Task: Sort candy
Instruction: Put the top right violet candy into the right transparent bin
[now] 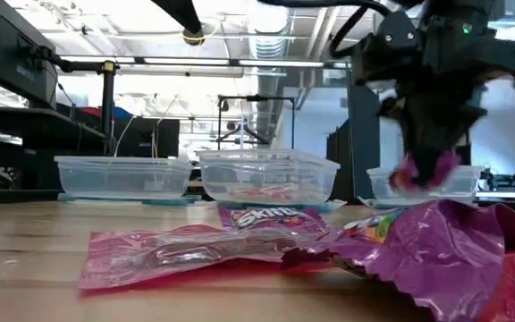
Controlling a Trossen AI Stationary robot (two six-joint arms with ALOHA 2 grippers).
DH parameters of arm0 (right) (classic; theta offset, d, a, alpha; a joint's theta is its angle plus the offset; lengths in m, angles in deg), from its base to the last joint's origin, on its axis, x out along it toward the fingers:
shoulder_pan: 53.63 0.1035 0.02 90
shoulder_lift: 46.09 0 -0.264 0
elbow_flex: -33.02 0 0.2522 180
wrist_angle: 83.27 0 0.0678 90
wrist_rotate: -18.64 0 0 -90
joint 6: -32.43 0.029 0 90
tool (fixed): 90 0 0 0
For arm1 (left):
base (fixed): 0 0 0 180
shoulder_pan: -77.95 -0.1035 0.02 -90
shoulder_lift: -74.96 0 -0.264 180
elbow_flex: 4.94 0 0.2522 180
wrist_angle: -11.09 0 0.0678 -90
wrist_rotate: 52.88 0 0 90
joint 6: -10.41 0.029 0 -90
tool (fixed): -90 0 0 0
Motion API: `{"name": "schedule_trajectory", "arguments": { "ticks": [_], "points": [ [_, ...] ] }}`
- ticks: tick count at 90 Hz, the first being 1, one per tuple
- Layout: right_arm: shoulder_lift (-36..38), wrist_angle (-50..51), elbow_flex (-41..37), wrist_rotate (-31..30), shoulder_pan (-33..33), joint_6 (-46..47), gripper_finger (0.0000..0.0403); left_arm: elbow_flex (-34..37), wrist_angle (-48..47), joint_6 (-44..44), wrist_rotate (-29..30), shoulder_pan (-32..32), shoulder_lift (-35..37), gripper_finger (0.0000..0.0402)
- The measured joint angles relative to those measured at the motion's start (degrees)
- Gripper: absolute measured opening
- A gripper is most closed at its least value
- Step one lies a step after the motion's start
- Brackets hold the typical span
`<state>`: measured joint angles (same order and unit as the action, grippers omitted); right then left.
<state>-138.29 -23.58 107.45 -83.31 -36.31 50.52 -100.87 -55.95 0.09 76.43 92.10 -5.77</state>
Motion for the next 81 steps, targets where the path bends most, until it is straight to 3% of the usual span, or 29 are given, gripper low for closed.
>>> {"name": "schedule_trajectory", "arguments": {
  "ticks": [20, 32, 59, 69, 81],
  "points": [
    [14.0, 14.9, 0.0, -19.2, -11.5, -0.2, 0.0003, 0.0, 0.0, 0.0, 0.0, 0.0, 0.0, 0.0133],
    [20.3, 18.2, 0.0, -25.7, -22.4, -2.0, 0.0002, 0.0, 0.0, 0.0, 0.0, 0.0, 0.0, 0.0134],
    [22.9, 16.9, 0.0, -24.6, -47.0, -11.9, 0.0019, 0.0, 0.1, -0.3, -0.1, 0.0, 0.0, 0.0134],
    [21.7, 15.2, 0.0, -21.8, -52.4, -14.9, 0.0027, 0.0, 0.0, -0.3, -0.4, 0.0, 0.0, 0.0133],
    [21.7, 11.9, 0.0, -13.3, -54.7, -17.5, 0.0049, 0.0, 0.0, -0.4, -0.5, 0.0, 0.0, 0.0134]
  ]
}}
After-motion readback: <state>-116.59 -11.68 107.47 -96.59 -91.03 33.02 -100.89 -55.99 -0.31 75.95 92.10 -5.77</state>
